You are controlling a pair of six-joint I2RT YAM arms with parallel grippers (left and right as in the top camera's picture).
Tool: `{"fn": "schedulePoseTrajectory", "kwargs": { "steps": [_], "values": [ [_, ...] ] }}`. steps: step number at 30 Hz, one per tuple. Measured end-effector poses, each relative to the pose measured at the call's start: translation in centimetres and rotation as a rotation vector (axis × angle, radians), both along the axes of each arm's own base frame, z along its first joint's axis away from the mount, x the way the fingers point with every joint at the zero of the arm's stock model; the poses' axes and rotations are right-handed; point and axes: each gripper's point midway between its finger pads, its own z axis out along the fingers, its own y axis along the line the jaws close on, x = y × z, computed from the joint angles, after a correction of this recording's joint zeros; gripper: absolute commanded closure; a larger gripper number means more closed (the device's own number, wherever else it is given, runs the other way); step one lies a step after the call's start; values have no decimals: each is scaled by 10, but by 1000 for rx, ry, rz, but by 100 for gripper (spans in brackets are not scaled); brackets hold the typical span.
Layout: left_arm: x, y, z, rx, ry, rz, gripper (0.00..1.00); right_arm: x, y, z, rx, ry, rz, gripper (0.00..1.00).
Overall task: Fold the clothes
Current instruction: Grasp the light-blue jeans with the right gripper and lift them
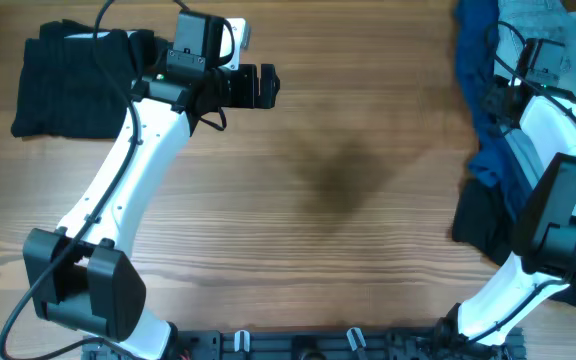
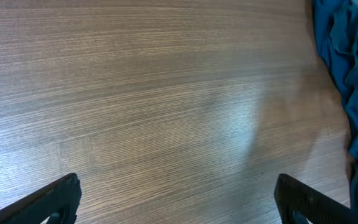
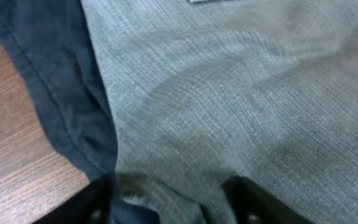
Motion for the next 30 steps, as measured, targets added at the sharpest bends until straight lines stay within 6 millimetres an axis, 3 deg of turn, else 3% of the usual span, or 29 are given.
{"fn": "schedulePoseTrajectory", "kwargs": {
  "steps": [3,5,11,14,16,20,22,24,26,28,30],
  "values": [
    [0,0,0,0,0,0,0,2,-2,1,-3,-12,-4,84],
    [0,0,0,0,0,0,1,3,-4,2,-10,-16,-6,96],
    [1,0,1,3,-7,-2,14,1,-8,6,-20,-18,-17,96],
    [4,-1,3,0,-24,-3,20,2,-8,26,-37,-50,2,96],
    [6,-1,5,-3,-37,-3,20,2,-5,55,-58,-96,34,95],
    [10,-3,9,-10,-59,-3,22,-9,15,140,-94,-234,123,96],
    [11,-3,9,-11,-62,-3,23,-15,41,193,-113,-333,202,96],
    [11,-3,10,-11,-63,-3,23,-19,68,232,-121,-413,276,96],
    [11,-3,10,-11,-63,-3,23,-26,110,279,-125,-520,390,96],
    [11,-3,10,-11,-64,-3,23,-36,145,308,-120,-593,481,96],
    [11,-3,10,-11,-63,-3,23,-45,178,324,-100,-639,565,96]
  ]
}}
